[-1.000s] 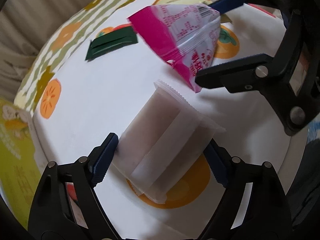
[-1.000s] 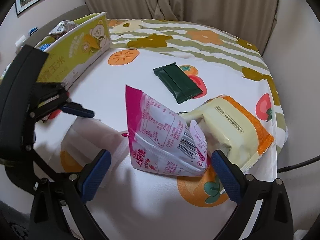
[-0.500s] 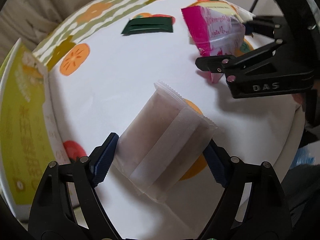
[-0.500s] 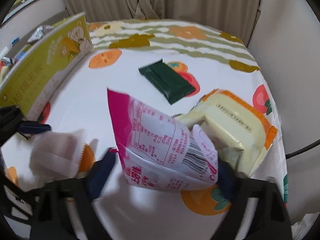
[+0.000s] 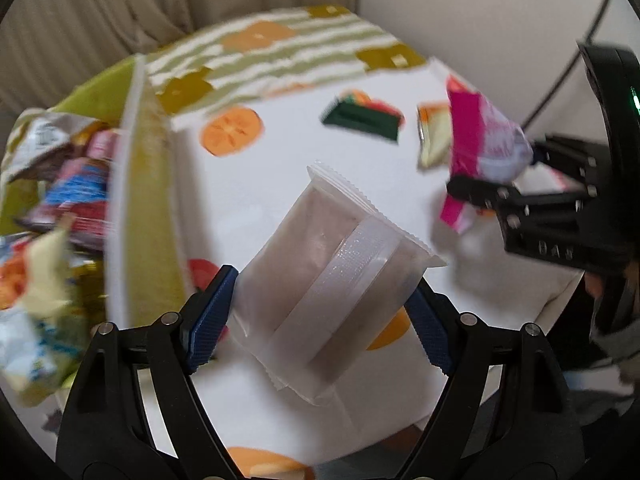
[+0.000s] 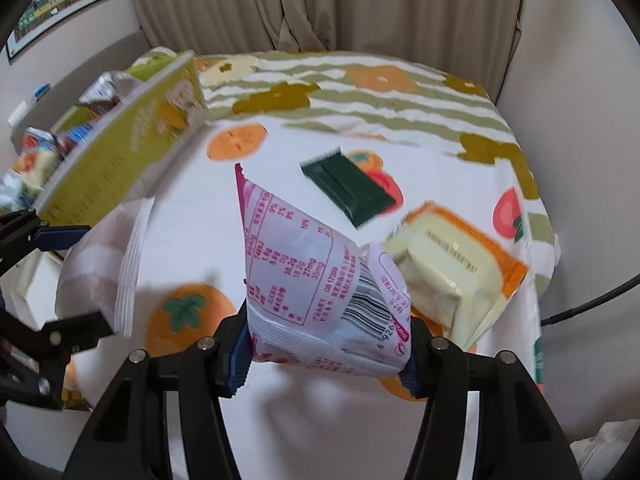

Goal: Organize snacks
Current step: 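Grasp the clear pouch with the left tool while the right tool grasps the pink bag, then carry both items over the green box and release them inside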

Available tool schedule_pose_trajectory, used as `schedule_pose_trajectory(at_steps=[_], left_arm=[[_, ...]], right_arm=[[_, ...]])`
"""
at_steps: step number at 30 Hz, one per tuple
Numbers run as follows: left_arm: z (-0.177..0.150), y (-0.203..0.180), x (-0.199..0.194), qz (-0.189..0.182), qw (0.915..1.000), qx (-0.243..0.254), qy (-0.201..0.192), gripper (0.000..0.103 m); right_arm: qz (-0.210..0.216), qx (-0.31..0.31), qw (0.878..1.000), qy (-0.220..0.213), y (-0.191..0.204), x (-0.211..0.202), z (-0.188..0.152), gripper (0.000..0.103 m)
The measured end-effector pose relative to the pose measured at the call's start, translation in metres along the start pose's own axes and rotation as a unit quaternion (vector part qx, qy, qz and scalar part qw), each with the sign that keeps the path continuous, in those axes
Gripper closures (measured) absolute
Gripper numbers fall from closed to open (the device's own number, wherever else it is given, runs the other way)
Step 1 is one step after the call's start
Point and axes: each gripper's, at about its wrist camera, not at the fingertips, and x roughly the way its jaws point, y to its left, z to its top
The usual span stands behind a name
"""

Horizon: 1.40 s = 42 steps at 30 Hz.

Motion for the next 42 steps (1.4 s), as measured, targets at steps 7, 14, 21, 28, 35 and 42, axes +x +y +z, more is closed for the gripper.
schedule_pose_trajectory(at_steps=[7,14,21,28,35,42], left_arm=[[0.023,0.036,-0.070,0.025,0.9959,-0.075,-0.045,0.023],[0.036,0.114,-0.124,0.066,0.9891,-0.112,-0.070,0.023],[0.046,0.207,-0.128,0.086,0.9852,-0.134,-0.062,0.023],[0.051,0.264,-0.090,0.073,0.9896,-0.120,-0.030,0.017],[0.036,0.284,-0.074,0.044,0.9932,-0.106,-0.016,0.002],[0.025,0.306,-0.087,0.042,0.9915,-0.120,-0.029,0.002]], right_arm=[[0.047,-0.043,0.997,-0.043,0.028,-0.051,0.050,0.049],[0.097,-0.063,0.990,-0.082,0.081,-0.074,0.109,0.049],[0.123,-0.059,0.986,-0.097,0.150,-0.067,0.160,0.049],[0.120,-0.044,0.989,-0.078,0.194,-0.037,0.187,0.049],[0.102,-0.017,0.993,-0.049,0.212,-0.015,0.188,0.049],[0.093,-0.017,0.995,-0.023,0.226,-0.004,0.188,0.049]])
